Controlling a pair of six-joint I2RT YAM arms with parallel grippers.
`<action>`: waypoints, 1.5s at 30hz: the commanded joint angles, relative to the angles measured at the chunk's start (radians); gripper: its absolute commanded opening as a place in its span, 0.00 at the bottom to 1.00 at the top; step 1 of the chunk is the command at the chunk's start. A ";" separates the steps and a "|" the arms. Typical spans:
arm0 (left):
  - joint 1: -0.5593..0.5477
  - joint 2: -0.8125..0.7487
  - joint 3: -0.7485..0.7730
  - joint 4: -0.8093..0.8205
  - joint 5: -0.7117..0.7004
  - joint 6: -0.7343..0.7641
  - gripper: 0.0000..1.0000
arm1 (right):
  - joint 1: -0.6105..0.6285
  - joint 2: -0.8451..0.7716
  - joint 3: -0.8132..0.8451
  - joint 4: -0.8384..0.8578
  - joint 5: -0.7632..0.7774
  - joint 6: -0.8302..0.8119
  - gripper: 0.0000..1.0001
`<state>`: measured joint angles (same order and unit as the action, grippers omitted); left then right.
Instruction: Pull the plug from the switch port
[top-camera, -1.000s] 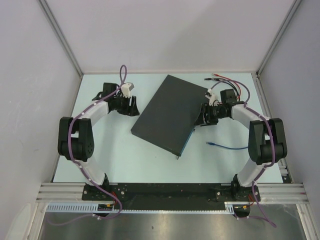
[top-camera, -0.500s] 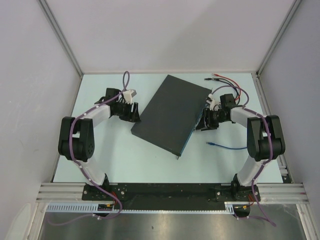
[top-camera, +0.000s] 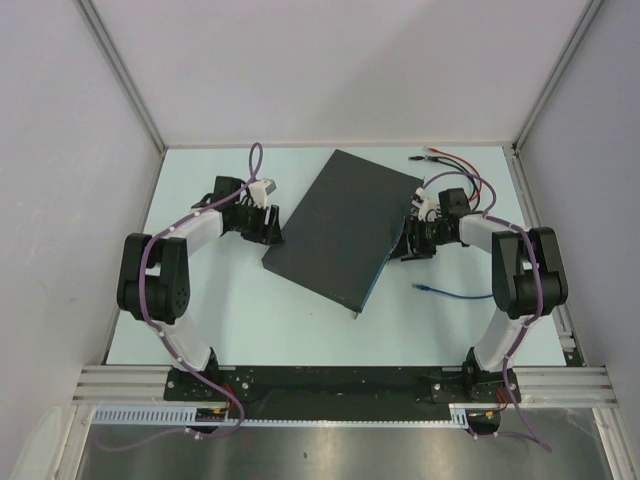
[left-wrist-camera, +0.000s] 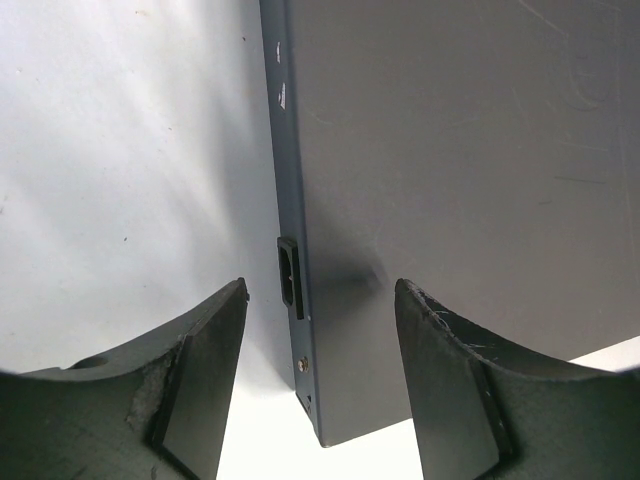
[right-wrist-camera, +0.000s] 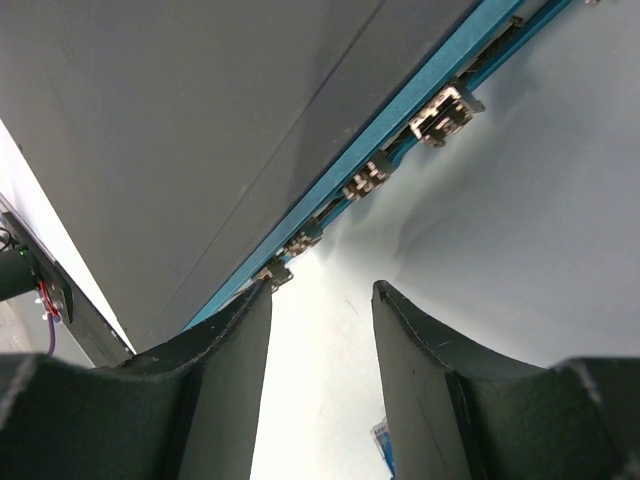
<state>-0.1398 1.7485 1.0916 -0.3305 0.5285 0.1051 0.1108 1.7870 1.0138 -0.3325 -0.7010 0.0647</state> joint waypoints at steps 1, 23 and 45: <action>-0.007 -0.050 -0.013 0.025 0.014 0.004 0.66 | 0.003 0.022 0.000 0.033 -0.006 0.011 0.50; -0.011 -0.040 -0.010 0.027 0.004 0.018 0.66 | -0.014 0.032 0.000 0.041 -0.118 -0.019 0.50; -0.020 -0.052 -0.016 0.041 0.001 0.018 0.66 | 0.053 0.019 0.000 -0.159 0.417 0.012 0.43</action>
<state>-0.1490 1.7447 1.0786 -0.3199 0.5259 0.1127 0.1600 1.7859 1.0245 -0.3676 -0.6289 0.0689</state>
